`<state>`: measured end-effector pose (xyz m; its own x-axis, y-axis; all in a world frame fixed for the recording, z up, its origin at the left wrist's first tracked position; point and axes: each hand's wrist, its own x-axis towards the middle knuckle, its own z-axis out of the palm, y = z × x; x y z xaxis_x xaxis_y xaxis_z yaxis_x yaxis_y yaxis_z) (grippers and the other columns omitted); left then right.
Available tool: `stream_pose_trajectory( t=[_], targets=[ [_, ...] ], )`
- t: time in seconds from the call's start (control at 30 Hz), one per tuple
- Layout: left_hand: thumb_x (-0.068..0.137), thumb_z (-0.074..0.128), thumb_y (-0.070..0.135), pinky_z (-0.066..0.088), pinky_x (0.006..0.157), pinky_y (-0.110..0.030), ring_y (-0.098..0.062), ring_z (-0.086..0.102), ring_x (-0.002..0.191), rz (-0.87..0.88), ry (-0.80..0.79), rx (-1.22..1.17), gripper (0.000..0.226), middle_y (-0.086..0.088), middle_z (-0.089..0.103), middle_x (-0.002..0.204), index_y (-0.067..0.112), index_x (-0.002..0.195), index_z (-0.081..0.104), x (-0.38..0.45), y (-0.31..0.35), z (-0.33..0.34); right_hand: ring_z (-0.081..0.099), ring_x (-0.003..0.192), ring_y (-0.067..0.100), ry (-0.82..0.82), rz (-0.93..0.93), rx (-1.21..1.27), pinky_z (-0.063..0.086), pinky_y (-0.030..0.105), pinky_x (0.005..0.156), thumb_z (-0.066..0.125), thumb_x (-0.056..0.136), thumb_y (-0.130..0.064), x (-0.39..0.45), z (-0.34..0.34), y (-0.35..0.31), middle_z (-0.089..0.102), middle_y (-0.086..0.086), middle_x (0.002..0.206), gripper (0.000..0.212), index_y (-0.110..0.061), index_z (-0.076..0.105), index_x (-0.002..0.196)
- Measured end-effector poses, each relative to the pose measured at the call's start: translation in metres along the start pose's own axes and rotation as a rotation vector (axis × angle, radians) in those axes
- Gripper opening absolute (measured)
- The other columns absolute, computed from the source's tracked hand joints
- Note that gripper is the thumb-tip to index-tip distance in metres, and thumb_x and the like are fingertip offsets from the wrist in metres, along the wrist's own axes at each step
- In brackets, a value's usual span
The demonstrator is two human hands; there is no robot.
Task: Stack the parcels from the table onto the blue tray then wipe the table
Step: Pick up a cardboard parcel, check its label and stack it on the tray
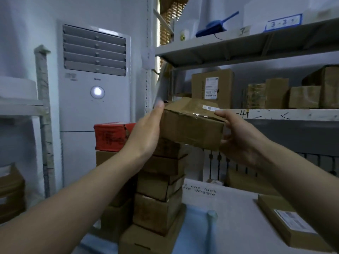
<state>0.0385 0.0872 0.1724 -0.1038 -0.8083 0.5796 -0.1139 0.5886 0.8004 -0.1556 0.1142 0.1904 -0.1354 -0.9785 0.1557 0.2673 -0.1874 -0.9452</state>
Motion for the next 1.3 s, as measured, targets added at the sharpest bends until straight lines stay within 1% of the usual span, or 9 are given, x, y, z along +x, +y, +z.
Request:
stream_pose_trajectory(
  t=[0.1,0.2,0.27,0.37,0.57,0.87,1.03,1.17,1.3],
  targets=[
    [0.097,0.017,0.065,0.031,0.105,-0.029,-0.01,0.048,0.129,0.002,0.074,0.083,0.063,0.011,0.059,0.132,0.034,0.133,0.058,0.018,-0.016,-0.013,0.064,0.089,0.026,0.005,-0.014,-0.012,0.05,0.038,0.101,0.06,0.094,-0.029,0.028,0.026,-0.007,0.067,0.012,0.097,0.023,-0.014,0.062,0.112],
    [0.095,0.013,0.068,0.026,0.11,-0.034,-0.018,0.039,0.138,-0.112,0.106,0.049,0.071,0.006,0.05,0.141,0.029,0.144,0.047,0.029,-0.03,-0.016,0.069,0.071,0.022,0.007,0.008,-0.049,0.061,0.032,0.064,0.061,0.093,-0.028,0.053,0.044,-0.008,0.068,0.009,0.094,0.019,-0.016,0.062,0.106],
    [0.093,0.013,0.071,0.024,0.115,-0.038,-0.021,0.039,0.139,-0.175,0.124,0.009,0.074,0.004,0.049,0.143,0.029,0.144,0.047,0.035,-0.036,-0.017,0.069,0.08,0.025,0.002,0.038,-0.099,0.057,0.029,0.053,0.059,0.093,-0.03,0.066,0.052,-0.007,0.066,0.013,0.106,0.025,-0.015,0.06,0.113],
    [0.087,0.016,0.08,0.026,0.117,-0.051,-0.024,0.04,0.138,-0.229,0.153,-0.028,0.082,-0.001,0.048,0.147,0.03,0.146,0.043,0.042,-0.046,-0.019,0.065,0.095,0.031,0.017,0.047,-0.196,0.058,0.036,0.057,0.054,0.097,-0.037,0.079,0.06,-0.004,0.061,0.016,0.117,0.032,-0.016,0.057,0.12],
    [0.089,0.028,0.075,0.036,0.111,-0.051,-0.024,0.051,0.124,-0.277,0.185,-0.084,0.07,0.001,0.057,0.132,0.029,0.138,0.049,0.044,-0.059,-0.03,0.063,0.085,0.03,0.052,0.039,-0.648,0.048,0.035,0.065,0.043,0.094,-0.064,0.086,0.061,0.012,0.063,0.02,0.116,0.06,-0.012,0.056,0.122],
    [0.102,0.028,0.053,0.03,0.091,-0.032,-0.011,0.043,0.11,-0.203,0.247,-0.038,0.053,0.007,0.051,0.122,0.022,0.141,0.046,0.042,-0.061,-0.03,0.066,0.089,0.033,0.02,0.053,-0.614,0.055,0.04,0.071,0.034,0.093,-0.072,0.083,0.066,0.014,0.063,0.022,0.11,0.075,-0.01,0.049,0.133],
    [0.103,0.031,0.05,0.034,0.084,-0.031,-0.003,0.05,0.086,-0.197,0.276,-0.001,0.046,0.009,0.057,0.098,0.019,0.128,0.055,0.045,-0.068,-0.025,0.066,0.094,0.035,0.012,0.083,-0.608,0.057,0.043,0.08,0.031,0.095,-0.071,0.081,0.065,0.019,0.063,0.022,0.11,0.073,-0.012,0.049,0.133],
    [0.103,0.029,0.05,0.041,0.084,-0.034,-0.01,0.055,0.091,-0.222,0.282,0.008,0.048,0.002,0.061,0.102,0.017,0.123,0.057,0.046,-0.069,-0.023,0.066,0.094,0.036,0.012,0.086,-0.585,0.057,0.044,0.079,0.03,0.095,-0.071,0.081,0.064,0.019,0.062,0.024,0.115,0.074,-0.011,0.047,0.136],
    [0.104,0.027,0.05,0.034,0.081,-0.034,-0.006,0.048,0.081,-0.243,0.3,-0.001,0.036,0.005,0.054,0.092,0.023,0.109,0.05,0.046,-0.067,-0.021,0.065,0.092,0.035,0.017,0.092,-0.545,0.058,0.044,0.075,0.033,0.095,-0.07,0.079,0.06,0.018,0.057,0.024,0.12,0.076,-0.012,0.042,0.143]
  ],
)
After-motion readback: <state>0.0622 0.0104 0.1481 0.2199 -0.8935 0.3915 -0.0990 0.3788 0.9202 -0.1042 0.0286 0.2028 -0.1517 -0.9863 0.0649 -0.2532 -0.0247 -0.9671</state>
